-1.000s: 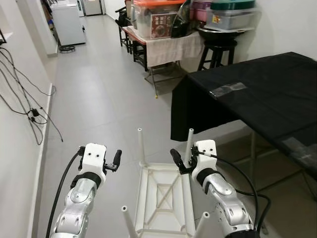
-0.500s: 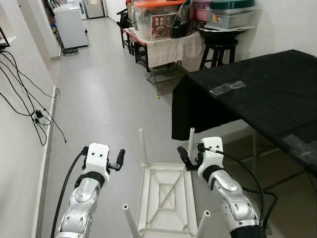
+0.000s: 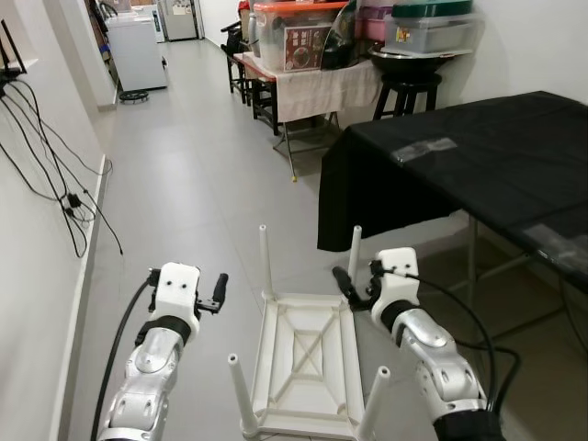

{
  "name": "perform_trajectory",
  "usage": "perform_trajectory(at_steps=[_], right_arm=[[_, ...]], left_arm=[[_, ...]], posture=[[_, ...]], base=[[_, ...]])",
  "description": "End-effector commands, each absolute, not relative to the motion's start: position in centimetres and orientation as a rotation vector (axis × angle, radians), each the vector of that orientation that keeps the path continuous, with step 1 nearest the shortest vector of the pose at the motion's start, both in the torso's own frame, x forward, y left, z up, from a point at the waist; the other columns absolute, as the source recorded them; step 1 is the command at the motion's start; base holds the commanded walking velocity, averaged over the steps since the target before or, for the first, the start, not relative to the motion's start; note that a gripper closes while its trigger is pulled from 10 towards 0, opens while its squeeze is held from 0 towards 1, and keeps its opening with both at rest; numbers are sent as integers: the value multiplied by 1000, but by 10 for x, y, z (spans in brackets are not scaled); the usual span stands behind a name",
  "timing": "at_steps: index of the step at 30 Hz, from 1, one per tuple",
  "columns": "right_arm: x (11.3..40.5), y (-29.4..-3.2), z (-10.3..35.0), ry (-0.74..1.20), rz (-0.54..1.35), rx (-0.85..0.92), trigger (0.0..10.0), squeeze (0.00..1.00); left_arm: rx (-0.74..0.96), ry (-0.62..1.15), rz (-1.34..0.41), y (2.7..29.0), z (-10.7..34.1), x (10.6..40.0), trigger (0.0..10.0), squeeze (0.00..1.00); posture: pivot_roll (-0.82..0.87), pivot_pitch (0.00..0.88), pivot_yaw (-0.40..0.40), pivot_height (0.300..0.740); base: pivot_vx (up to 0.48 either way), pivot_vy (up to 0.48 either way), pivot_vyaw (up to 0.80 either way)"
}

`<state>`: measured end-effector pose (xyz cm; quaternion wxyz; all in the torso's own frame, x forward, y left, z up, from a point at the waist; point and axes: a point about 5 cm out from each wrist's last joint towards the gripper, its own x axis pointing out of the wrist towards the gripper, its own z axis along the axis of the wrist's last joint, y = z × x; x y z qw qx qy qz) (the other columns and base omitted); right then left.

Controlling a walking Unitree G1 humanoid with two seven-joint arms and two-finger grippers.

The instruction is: Building children table

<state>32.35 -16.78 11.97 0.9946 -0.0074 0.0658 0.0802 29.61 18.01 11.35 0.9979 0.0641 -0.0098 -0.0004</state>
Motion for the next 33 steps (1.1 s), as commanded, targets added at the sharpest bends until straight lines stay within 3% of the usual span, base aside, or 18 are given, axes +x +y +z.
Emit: perform_trajectory(at_steps=[1,13,33], right_arm=[[326,-168,119,149,165,-12,10000,0],[325,-192,108,211,117,-47,10000,0],[319,-209,91,327,126,-73,10000,0]], left_arm=[[137,-21,8,185,112,295,10000,0],[132,-28,-14,190,112,288,10000,0],[165,17,59,204,101,270,10000,0]], posture=[[28,0,13,615],[32,0,6,565],[48,0,-17,495]], base=[[0,0,0],[0,0,0],[0,0,0]])
